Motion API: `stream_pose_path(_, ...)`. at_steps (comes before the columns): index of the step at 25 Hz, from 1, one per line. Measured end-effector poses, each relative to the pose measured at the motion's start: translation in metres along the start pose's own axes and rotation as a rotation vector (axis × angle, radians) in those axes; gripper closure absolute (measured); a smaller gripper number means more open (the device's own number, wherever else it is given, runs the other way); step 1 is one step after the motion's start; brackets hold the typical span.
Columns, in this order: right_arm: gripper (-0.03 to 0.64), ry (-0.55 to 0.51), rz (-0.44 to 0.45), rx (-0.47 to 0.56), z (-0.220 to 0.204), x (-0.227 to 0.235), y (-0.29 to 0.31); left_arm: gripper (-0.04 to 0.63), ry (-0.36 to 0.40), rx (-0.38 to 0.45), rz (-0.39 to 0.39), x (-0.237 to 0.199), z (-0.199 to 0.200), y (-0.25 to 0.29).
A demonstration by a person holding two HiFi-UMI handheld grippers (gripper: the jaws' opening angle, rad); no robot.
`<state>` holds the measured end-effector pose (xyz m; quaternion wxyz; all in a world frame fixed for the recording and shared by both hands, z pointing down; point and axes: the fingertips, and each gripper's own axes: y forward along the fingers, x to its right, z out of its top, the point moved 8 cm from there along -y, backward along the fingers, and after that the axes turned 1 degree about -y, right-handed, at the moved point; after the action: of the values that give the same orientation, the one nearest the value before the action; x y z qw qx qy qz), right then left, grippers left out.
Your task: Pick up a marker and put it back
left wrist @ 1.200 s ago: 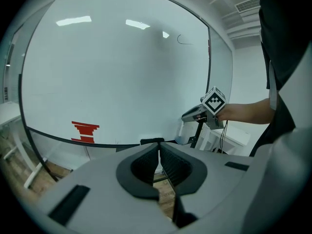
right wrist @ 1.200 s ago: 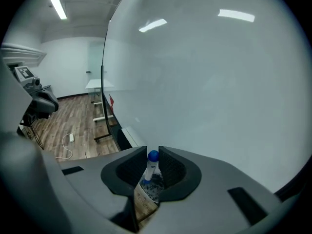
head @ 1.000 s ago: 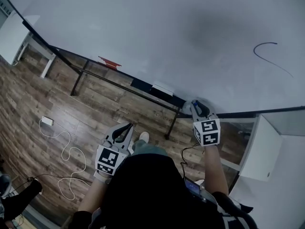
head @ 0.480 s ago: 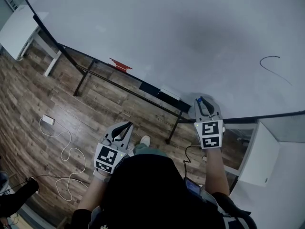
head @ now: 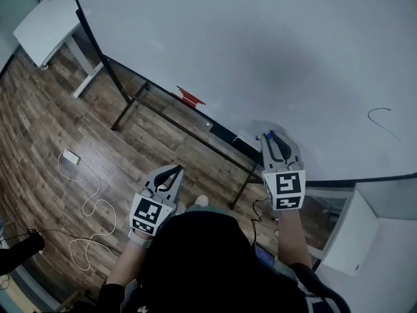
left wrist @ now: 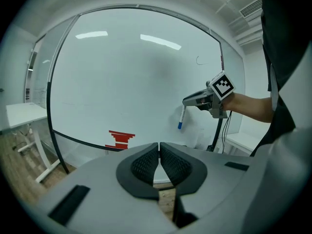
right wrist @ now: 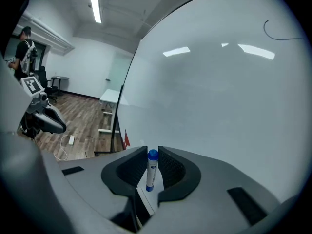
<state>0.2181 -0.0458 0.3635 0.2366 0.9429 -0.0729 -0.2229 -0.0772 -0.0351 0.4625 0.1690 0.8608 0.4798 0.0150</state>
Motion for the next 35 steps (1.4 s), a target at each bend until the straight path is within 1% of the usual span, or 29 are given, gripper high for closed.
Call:
stream_pose_path(4, 0.523, 0.02, 0.084, 0.059, 0.022, -0.028, 0.02, 0.569, -0.017, 0.017, 0.077, -0.019, 0.001, -0.02)
stream_pose_path(8, 0.523, 0.052, 0.196, 0.112, 0.041, -0.061, 0.039, 0.569, -0.048, 0.039, 0.167, -0.038, 0.005, -0.042)
stream_pose_path(10, 0.523, 0.056, 0.249, 0.138, 0.048, -0.077, 0.047, 0.569, -0.048, 0.049, 0.193, -0.044, 0.003, -0.051)
stream_pose_path(16, 0.523, 0.138, 0.412, 0.208, 0.062, -0.127, 0.057, 0.569, -0.056, 0.078, 0.291, -0.063, 0.0, -0.085)
stream_pose_path(21, 0.523, 0.146, 0.515, 0.238, 0.064, -0.164, 0.062, 0.569, -0.058, 0.095, 0.363, -0.076, 0.0, -0.104)
stream_pose_path(28, 0.523, 0.116, 0.601, 0.242, 0.059, -0.197, 0.056, 0.569, -0.062, 0.112, 0.399, -0.079, 0.001, -0.117)
stream_pose_path(35, 0.523, 0.121, 0.615, 0.226, 0.053, -0.21, 0.049, 0.569, -0.047, 0.102, 0.369, -0.075, 0.002, -0.114)
